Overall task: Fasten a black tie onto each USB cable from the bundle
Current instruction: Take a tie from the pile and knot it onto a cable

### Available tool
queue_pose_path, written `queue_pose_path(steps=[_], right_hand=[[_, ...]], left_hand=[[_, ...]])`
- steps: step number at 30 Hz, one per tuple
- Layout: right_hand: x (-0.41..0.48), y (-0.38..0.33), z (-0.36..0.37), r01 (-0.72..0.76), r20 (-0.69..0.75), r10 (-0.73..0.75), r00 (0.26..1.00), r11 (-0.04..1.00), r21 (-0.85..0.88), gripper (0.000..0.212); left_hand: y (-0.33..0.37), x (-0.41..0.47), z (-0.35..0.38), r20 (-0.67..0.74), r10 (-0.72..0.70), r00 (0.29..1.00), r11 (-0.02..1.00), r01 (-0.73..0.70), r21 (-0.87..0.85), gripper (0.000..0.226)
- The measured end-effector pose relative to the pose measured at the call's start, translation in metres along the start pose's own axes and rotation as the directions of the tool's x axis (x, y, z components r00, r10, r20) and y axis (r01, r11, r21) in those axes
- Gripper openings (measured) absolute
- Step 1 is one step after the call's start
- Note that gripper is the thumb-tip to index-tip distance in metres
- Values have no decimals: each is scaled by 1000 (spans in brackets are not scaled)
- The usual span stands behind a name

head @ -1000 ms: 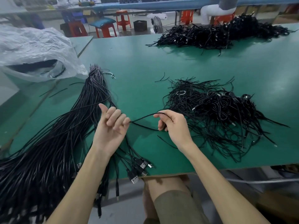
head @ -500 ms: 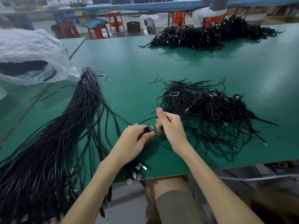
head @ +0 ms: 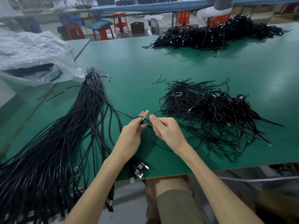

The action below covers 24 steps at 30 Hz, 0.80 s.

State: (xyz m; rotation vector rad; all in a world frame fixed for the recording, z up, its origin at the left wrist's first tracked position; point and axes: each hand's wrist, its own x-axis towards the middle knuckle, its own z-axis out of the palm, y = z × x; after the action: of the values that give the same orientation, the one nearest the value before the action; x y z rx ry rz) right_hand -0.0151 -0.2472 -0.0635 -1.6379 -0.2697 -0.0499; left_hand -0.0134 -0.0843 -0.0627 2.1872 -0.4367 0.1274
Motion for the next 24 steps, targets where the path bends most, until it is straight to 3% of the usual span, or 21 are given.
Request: queue_pose_path(steps=[4, 6, 11, 15, 20, 24], right_hand=[[0, -2, -3, -21, -17, 22, 1000, 998, 56, 60], [0, -3, -4, -21, -21, 23, 1000, 996, 82, 61], [1, -5, -3, -26, 20, 25, 999, 996, 80, 64], [1, -1, -3, -1, 37, 0, 999, 999, 50, 64], [4, 6, 2, -7, 85, 15, 996, 995, -98, 59], [6, 10, 2, -20, 114, 42, 993, 983, -181, 57]], left_hand=[[-3, 4, 3, 168, 121, 978, 981, -143, 128, 42], [-4, 3, 5, 164, 106, 981, 985, -126, 117, 36], [-9, 4, 1, 111, -37, 993, 999, 39, -20, 34], [-5, 5, 0, 90, -25, 996, 990, 38, -139, 44], [-5, 4, -3, 45, -48, 998, 952, 59, -301, 38], [-7, 1, -9, 22, -57, 998, 852, 60, -520, 42]])
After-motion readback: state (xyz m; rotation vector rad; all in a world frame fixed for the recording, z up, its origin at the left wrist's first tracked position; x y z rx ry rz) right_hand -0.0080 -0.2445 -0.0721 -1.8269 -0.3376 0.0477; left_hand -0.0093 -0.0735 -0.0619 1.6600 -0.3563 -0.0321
